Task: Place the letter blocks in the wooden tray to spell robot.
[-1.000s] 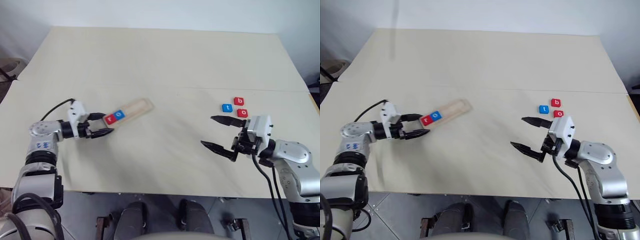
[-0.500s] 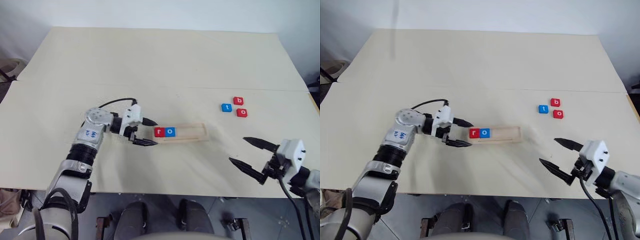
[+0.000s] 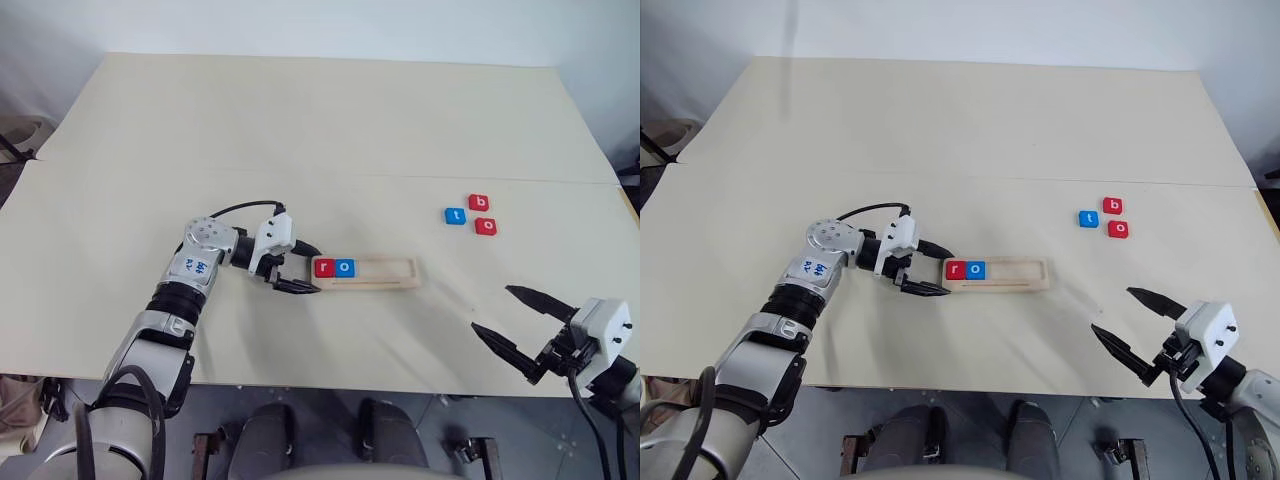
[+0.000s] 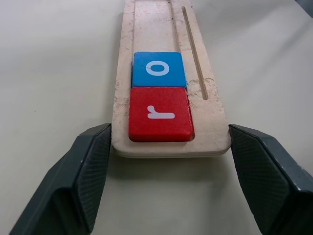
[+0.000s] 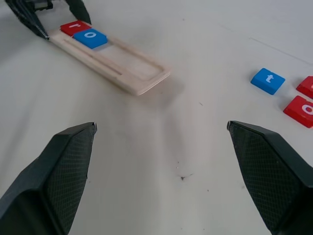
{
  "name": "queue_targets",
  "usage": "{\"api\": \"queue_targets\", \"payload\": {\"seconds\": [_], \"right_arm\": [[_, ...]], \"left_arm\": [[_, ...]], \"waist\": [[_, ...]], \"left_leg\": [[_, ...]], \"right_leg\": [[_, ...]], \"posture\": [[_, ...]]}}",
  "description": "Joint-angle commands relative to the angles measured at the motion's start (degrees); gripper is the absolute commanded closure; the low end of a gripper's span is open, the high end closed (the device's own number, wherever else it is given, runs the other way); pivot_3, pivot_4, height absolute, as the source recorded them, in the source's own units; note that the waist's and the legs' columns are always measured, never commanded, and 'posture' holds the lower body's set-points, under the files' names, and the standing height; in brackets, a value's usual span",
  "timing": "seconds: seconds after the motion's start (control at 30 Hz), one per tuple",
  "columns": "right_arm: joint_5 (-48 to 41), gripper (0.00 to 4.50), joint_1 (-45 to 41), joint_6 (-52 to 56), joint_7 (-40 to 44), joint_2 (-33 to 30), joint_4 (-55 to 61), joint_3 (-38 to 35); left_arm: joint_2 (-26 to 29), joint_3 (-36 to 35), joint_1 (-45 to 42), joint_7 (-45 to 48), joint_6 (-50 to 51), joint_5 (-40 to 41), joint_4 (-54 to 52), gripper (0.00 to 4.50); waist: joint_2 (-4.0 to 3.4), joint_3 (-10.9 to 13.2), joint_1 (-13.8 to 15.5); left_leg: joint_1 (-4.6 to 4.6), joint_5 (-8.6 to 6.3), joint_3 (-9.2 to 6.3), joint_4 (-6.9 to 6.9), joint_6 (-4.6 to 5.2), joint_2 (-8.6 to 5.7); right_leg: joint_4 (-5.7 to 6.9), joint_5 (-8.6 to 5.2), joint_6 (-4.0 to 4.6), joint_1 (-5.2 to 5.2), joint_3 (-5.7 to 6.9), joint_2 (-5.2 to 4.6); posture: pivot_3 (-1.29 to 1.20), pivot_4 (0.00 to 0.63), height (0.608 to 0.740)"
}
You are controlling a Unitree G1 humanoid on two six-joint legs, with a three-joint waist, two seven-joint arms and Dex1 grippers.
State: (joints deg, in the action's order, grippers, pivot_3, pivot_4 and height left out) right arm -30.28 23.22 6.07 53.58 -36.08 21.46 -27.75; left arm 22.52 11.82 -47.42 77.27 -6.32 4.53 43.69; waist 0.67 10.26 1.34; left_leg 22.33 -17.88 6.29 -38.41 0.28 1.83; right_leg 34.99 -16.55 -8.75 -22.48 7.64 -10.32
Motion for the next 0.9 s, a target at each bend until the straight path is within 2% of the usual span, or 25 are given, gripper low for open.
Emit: {"api": "queue_targets", "payload": {"seconds": [0.03,0.2,0.37,0.6,0.73,0.83,0.9], "right_arm": [[-0.13,0.0,0.74,-0.55,-1.89,0.94,2.89,-0.72],[0.17,0.0,1.92,-1.32,-5.66,3.9,3.19,-1.59],[2.86,0.0,3.35,-6.64,-8.07,8.01,-0.07,-2.29],[3.72,0.0,0.83,-11.56,-9.34,9.16,-8.04,-3.47],[3.01,0.0,-2.44,-10.3,-9.68,8.11,-10.37,-2.89],[3.55,0.0,-8.7,-7.16,-12.06,6.78,-10.33,-0.96],[5.16,0.0,-14.01,1.07,-16.2,3.67,-9.78,1.09]], "left_arm": [[-0.59,-1.2,-2.15,0.88,-1.9,0.96,0.82,0.02],[0.39,-5.95,-2.17,0.78,-3.57,4.77,0.38,0.02],[5.58,-13.97,1.52,2.17,-2.67,11.8,-5.19,0.02],[15.35,-21.92,18.75,-0.89,0.85,15.44,-16.26,0.02],[15.58,-25.02,28.48,-5.03,3.81,17.75,-25.6,0.02],[14.06,-26.37,34.82,-9.39,6.19,19.5,-33.54,0.02],[12.99,-26.82,37.63,-12.44,8.36,20.57,-38.25,0.02]], "waist": [[0.0,0.0,0.0],[0.0,0.0,0.01],[-0.01,0.0,-0.36],[-0.09,-0.05,-1.79],[-0.08,-0.05,-1.35],[-0.09,-0.05,-1.43],[-0.11,-0.06,-1.52]], "left_leg": [[0.0,0.0,-0.01,0.0,0.0,0.0],[0.03,-0.03,-0.03,-0.07,0.04,0.0],[0.03,-0.02,-0.04,-0.04,0.04,0.01],[-0.16,-0.02,-0.02,0.19,0.02,0.02],[-0.14,-0.02,-0.15,0.14,0.04,0.02],[-0.15,-0.02,-0.47,0.12,0.04,0.02],[-0.16,-0.03,-0.48,0.12,0.04,0.02]], "right_leg": [[0.0,0.0,0.0,0.0,0.0,0.0],[0.01,0.0,0.0,0.01,0.01,-0.01],[0.01,0.0,0.0,0.0,0.01,0.0],[0.03,-0.01,0.01,0.02,-0.09,0.0],[0.06,-0.01,0.01,0.03,-0.1,-0.02],[0.09,0.0,0.01,0.04,-0.11,-0.06],[0.09,0.0,0.01,0.03,-0.14,-0.07]], "posture": [[0.0,0.15,0.74],[0.0,0.15,0.74],[0.0,0.15,0.74],[0.0,0.15,0.74],[0.0,0.15,0.74],[0.0,0.15,0.74],[0.0,0.15,0.74]]}}
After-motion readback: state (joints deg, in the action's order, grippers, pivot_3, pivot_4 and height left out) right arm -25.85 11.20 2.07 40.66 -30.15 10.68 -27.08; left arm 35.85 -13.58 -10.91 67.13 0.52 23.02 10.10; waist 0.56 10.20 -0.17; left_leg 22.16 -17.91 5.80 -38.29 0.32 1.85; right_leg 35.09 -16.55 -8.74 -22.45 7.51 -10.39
